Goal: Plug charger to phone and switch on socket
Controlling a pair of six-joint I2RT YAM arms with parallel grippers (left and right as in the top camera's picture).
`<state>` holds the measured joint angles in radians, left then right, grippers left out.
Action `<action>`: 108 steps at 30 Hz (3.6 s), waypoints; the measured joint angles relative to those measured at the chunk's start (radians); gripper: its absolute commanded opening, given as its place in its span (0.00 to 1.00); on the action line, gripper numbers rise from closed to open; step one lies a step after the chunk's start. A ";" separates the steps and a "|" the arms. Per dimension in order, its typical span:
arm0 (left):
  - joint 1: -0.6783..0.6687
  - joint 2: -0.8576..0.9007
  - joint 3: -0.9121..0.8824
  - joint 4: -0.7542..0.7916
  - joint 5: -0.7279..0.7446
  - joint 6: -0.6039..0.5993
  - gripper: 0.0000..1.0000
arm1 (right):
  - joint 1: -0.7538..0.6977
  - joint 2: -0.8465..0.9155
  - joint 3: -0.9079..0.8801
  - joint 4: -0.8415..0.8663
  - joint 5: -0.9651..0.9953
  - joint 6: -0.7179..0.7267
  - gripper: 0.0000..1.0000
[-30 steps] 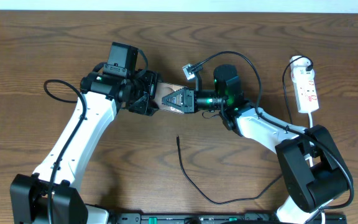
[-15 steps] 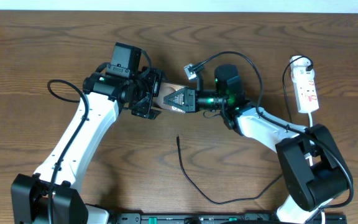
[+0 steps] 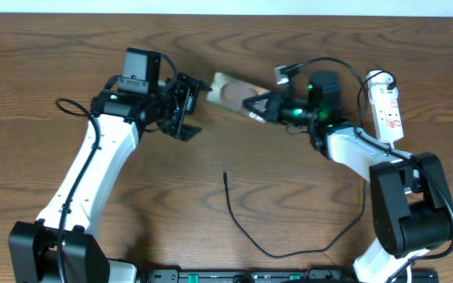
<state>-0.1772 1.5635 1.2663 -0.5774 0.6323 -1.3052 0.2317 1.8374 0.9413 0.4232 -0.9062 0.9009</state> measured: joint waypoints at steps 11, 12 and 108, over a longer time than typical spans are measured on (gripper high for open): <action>0.103 0.000 -0.015 0.208 0.021 0.306 0.90 | -0.048 0.000 0.000 0.016 0.060 0.602 0.02; 0.109 0.000 -0.027 0.245 0.021 0.315 0.90 | -0.044 0.000 0.000 0.030 0.064 0.656 0.01; 0.121 0.000 -0.490 1.080 0.015 -0.213 0.22 | 0.319 0.004 -0.003 0.381 0.223 0.924 0.01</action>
<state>-0.0559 1.5639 0.7761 0.5030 0.6476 -1.5185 0.5503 1.8412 0.9382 0.8043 -0.6830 1.8248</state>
